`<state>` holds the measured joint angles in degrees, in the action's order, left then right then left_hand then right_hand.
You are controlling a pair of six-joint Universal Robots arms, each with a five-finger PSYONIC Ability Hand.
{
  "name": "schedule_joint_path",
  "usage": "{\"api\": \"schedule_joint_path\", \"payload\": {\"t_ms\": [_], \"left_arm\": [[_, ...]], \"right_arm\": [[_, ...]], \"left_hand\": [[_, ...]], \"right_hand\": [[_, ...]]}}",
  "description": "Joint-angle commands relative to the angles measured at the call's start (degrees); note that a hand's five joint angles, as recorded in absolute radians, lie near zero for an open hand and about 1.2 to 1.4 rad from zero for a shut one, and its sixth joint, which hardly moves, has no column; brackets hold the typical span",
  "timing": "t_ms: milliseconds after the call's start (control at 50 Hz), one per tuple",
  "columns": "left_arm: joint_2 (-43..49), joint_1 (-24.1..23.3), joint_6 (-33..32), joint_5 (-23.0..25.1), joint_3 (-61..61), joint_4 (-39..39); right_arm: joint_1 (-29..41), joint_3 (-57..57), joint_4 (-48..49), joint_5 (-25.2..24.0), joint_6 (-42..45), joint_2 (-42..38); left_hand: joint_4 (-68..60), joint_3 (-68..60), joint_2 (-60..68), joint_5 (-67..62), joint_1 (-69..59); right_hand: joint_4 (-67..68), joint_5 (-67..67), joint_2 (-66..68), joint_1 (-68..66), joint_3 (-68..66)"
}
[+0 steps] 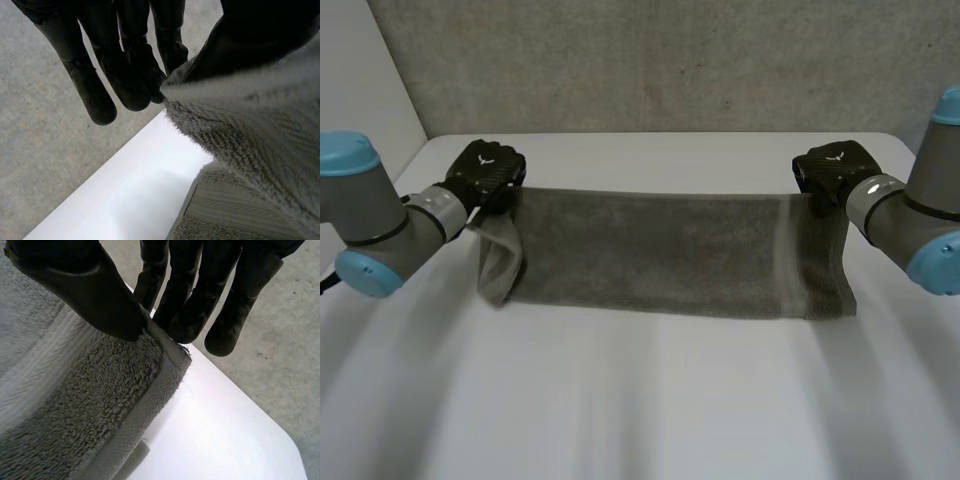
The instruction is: Fold the towel.
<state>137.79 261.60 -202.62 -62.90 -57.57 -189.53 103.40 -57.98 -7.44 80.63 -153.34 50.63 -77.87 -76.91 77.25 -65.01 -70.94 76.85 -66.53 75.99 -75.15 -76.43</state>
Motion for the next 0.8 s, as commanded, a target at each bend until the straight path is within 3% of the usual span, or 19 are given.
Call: {"api": "schedule_joint_path", "payload": {"t_ms": [20, 400, 420, 440, 460, 480, 520, 540, 560, 580, 600, 620, 640, 680, 800], "left_arm": [[6.9, -0.2, -0.4, 0.0, 7.3, 0.5], [7.6, -0.3, -3.0, -0.1, 8.2, 1.1], [8.1, -0.3, -3.5, -0.1, 8.1, 1.1], [8.1, -0.3, -3.5, -0.1, 8.1, 1.1], [8.5, -0.3, -3.8, -0.2, 8.1, 1.1], [8.5, -0.3, -3.8, -0.2, 8.1, 1.1], [9.8, -0.3, -4.4, -0.3, 8.6, 1.0], [9.8, -0.3, -4.4, -0.3, 8.6, 1.0], [10.4, -0.3, -4.8, -0.3, 9.0, 0.9], [10.7, -0.3, -5.0, -0.6, 9.5, 0.7], [10.7, -0.3, -5.0, -0.6, 9.5, 0.7], [10.8, -0.3, -5.1, -1.0, 10.1, 0.7], [10.8, -0.3, -5.1, -1.0, 10.1, 0.7], [10.2, -0.3, -5.0, -1.4, 10.5, 0.7], [7.6, -0.4, -4.4, -1.2, 10.4, 0.7]], "right_arm": [[0.9, 7.0, 0.1, 1.1, -0.1, -5.8], [1.6, 10.5, -0.1, 1.2, 0.1, -8.3], [1.6, 10.7, -0.1, 1.3, 0.1, -9.0], [1.6, 10.7, -0.1, 1.3, 0.1, -9.1], [1.6, 11.0, 0.1, 1.3, 0.1, -9.9], [1.6, 11.0, 0.1, 1.3, 0.1, -9.9], [1.6, 12.7, 0.1, 1.3, 0.1, -12.0], [1.6, 12.7, 0.1, 1.3, 0.1, -12.0], [1.7, 13.9, 0.1, 1.4, 0.3, -13.2], [2.2, 15.4, 0.1, 1.5, 0.6, -14.2], [2.2, 15.4, 0.1, 1.5, 0.6, -14.2], [2.7, 16.9, 0.1, 2.2, 0.8, -15.1], [2.7, 16.9, 0.1, 2.2, 0.8, -15.1], [2.9, 19.4, -0.6, 3.8, 0.8, -15.5], [3.0, 20.3, -1.6, 5.0, -0.1, -12.7]], "left_hand": [[-2.1, -3.1, 2.8, -5.0, -9.1], [-2.1, -3.1, 2.8, -5.0, -9.1], [7.3, 6.4, -6.7, 4.5, 0.4], [7.4, 6.5, -6.8, 4.6, 0.5], [21.3, 20.3, -20.6, 18.4, 14.3], [21.4, 20.4, -20.8, 18.5, 14.5], [42.8, 41.9, -42.2, 40.0, 35.9], [42.9, 42.0, -42.3, 40.1, 36.0], [51.1, 50.1, -50.5, 48.2, 44.2], [59.3, 58.4, -58.7, 56.5, 52.4], [59.4, 58.4, -58.8, 56.6, 52.5], [65.2, 64.3, -64.6, 62.4, 58.3], [65.3, 64.3, -64.7, 62.4, 58.4], [66.6, 65.7, -66.0, 63.8, 59.7], [66.8, 65.9, -66.2, 64.0, 59.9]], "right_hand": [[3.2, -3.5, 4.0, -4.9, -3.6], [3.2, -3.5, 4.0, -4.9, -3.6], [3.2, -3.5, 4.0, -4.9, -3.6], [3.2, -3.5, 4.0, -4.9, -3.6], [3.2, -3.5, 4.0, -4.9, -3.6], [3.2, -3.5, 4.0, -4.9, -3.6], [3.2, -3.5, 4.0, -4.9, -3.6], [3.2, -3.5, 4.0, -4.9, -3.6], [3.2, -3.5, 4.0, -4.9, -3.6], [-6.6, 6.3, -5.8, 4.9, 6.2], [-6.7, 6.4, -5.9, 5.0, 6.3], [-25.9, 25.5, -25.0, 24.2, 25.4], [-26.1, 25.7, -25.2, 24.4, 25.6], [-63.2, 62.9, -62.4, 61.5, 62.8], [-66.8, 66.5, -66.0, 65.1, 66.4]]}}
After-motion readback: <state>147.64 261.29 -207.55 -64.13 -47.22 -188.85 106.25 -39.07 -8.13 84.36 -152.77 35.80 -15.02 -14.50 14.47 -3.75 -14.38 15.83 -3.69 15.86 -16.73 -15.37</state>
